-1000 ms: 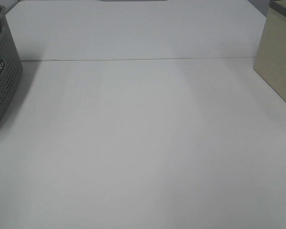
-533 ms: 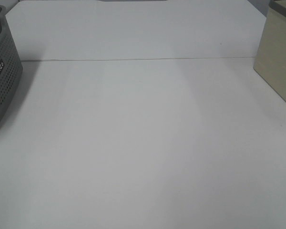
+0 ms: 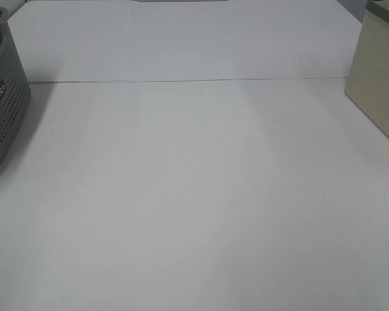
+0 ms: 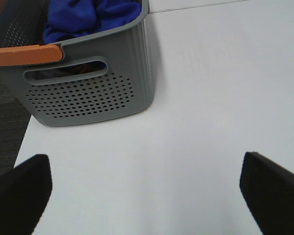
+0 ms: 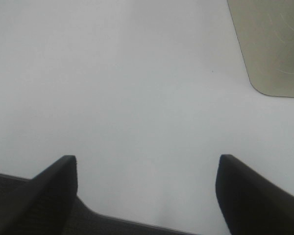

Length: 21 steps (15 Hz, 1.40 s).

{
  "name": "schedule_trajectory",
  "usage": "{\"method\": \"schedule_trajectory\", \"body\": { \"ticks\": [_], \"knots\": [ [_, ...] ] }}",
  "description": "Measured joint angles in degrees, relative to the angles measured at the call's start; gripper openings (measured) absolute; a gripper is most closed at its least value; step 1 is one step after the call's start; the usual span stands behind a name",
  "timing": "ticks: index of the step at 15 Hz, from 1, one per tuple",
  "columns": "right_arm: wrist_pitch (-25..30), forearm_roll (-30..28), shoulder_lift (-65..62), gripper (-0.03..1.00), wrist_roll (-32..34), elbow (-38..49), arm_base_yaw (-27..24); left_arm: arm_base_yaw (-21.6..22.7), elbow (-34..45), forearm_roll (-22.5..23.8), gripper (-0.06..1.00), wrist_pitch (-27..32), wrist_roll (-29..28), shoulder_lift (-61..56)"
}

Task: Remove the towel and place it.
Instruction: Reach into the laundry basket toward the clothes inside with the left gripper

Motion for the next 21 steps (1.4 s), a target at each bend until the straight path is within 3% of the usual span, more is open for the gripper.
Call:
{"method": "schedule_trajectory", "body": {
  "ticks": [16, 19, 21],
  "knots": [
    [0.0, 0.0, 0.0, 0.76, 0.0, 0.0, 0.0, 0.0, -0.5, 0.0, 0.99, 0.0, 0.0, 0.5],
    [0.0, 0.0, 0.0, 0.76, 0.0, 0.0, 0.0, 0.0, -7.8, -1.6, 0.99, 0.0, 0.4, 8.8],
    [0.0, 0.0, 0.0, 0.76, 0.0, 0.0, 0.0, 0.0, -12.7, -2.0, 0.99, 0.0, 3.6, 15.6]
  ]
}}
